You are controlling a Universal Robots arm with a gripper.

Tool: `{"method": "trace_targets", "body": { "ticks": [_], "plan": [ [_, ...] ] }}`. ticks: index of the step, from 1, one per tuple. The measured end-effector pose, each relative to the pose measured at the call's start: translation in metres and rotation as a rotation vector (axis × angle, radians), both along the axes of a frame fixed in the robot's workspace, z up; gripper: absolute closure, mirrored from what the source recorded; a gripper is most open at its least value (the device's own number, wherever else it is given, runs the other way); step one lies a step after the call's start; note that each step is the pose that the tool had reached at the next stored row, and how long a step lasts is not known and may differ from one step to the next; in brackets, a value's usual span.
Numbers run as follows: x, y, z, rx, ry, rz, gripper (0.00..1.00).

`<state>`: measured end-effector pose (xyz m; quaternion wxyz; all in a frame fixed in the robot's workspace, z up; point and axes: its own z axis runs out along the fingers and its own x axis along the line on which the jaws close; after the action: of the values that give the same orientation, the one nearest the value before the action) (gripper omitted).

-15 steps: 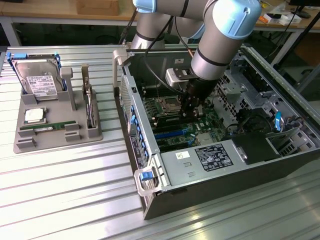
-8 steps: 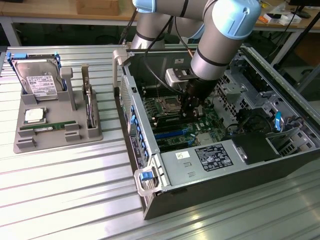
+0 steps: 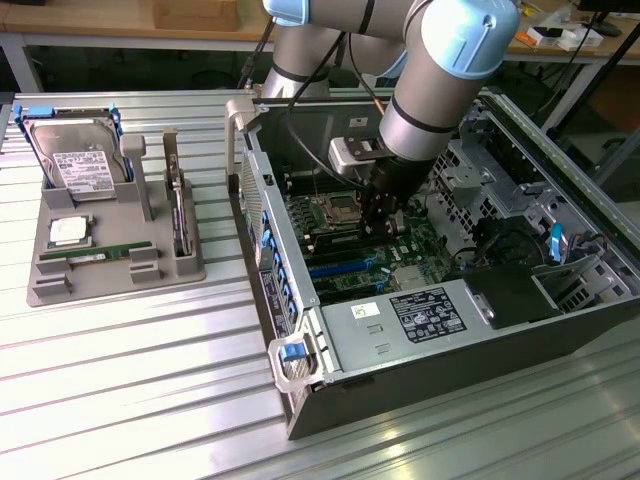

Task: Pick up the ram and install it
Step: 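Insert the ram into the slot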

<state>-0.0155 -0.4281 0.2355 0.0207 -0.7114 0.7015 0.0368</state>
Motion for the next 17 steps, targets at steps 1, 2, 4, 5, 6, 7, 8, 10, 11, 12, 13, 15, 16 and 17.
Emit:
{"method": "trace_targets", "body": {
  "ticks": [1, 2, 4, 5, 6, 7, 8, 10, 11, 12, 13, 15, 16, 17],
  "plan": [
    [0.0009, 0.0, 0.0, 0.0, 0.0, 0.0, 0.87],
    [0.0019, 0.0, 0.0, 0.0, 0.0, 0.0, 0.87],
    [0.0054, 0.0, 0.0, 0.0, 0.0001, 0.0, 0.87],
    [0.0055, 0.0001, 0.0, 0.0001, 0.0001, 0.0, 0.87],
    [0.0055, 0.0001, 0.0, 0.0, 0.0002, 0.0, 0.87],
    [0.0055, 0.0001, 0.0, 0.0, 0.0004, 0.0, 0.87],
    [0.0055, 0.0001, 0.0, 0.0, 0.0005, 0.0, 0.87],
    [0.0059, 0.0001, 0.0, -0.0001, 0.0007, 0.0, 0.87],
    [0.0074, 0.0001, 0.0, 0.0, 0.0007, 0.0, 0.87],
    [0.008, 0.0001, 0.0, 0.0, 0.0006, 0.0, 0.87],
    [0.008, 0.0001, 0.0, 0.0, 0.0006, 0.0, 0.87],
    [0.0079, 0.0001, 0.0, 0.0, 0.0006, 0.0, 0.87],
    [0.008, 0.0001, 0.0, 0.0, 0.0006, 0.0, 0.87],
    [0.0079, 0.0001, 0.0, 0.0, 0.0006, 0.0, 0.87]
  ]
}}
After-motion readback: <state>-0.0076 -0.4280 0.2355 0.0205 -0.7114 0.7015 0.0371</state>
